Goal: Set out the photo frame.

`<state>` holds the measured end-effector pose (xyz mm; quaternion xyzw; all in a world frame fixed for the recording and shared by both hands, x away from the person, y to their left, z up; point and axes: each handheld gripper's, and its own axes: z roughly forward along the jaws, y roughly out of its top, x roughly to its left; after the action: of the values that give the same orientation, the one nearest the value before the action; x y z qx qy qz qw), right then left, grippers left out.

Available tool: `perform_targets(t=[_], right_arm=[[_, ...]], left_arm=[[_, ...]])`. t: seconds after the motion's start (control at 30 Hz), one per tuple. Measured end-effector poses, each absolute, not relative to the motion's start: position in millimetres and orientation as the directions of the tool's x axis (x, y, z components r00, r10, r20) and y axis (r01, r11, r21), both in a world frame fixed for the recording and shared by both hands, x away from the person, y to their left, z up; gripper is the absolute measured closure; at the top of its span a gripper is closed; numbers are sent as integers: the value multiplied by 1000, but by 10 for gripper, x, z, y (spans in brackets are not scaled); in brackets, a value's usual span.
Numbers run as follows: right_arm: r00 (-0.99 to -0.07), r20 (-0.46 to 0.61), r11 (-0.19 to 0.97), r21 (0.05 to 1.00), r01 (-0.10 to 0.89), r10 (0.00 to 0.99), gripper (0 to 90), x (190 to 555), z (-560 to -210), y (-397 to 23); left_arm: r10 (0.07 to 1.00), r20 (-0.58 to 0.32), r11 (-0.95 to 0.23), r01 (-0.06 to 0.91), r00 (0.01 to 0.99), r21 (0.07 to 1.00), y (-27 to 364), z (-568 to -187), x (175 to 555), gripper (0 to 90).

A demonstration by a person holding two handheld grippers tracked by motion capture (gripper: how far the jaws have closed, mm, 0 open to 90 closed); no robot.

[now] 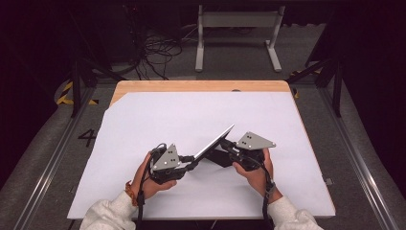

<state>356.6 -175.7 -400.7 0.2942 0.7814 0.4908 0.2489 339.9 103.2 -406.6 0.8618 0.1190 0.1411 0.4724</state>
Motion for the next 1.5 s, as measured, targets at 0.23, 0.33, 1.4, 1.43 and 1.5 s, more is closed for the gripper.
perform_targets(t=[0.23, 0.33, 1.4, 1.43, 1.5], right_arm=[[-716, -109, 358, 910, 206, 690, 866, 3544, -3994, -1715], [-716, -113, 363, 909, 205, 688, 868, 3547, -3989, -1706], [-719, -104, 349, 915, 201, 688, 889, 3547, -3966, -1732], [-717, -104, 347, 916, 201, 689, 889, 3546, -3959, -1746], [-713, -104, 343, 918, 199, 694, 889, 3540, -3940, -1782]], left_arm=[[329, 152, -538, 52, 932, 841, 987, -4052, 3327, 754], [324, 159, -541, 45, 933, 840, 967, -4047, 3305, 754], [281, 149, -517, 19, 948, 856, 978, -4018, 3267, 719], [273, 146, -511, 15, 951, 859, 997, -4009, 3264, 720], [263, 152, -516, 6, 953, 857, 1033, -3989, 3243, 728]])
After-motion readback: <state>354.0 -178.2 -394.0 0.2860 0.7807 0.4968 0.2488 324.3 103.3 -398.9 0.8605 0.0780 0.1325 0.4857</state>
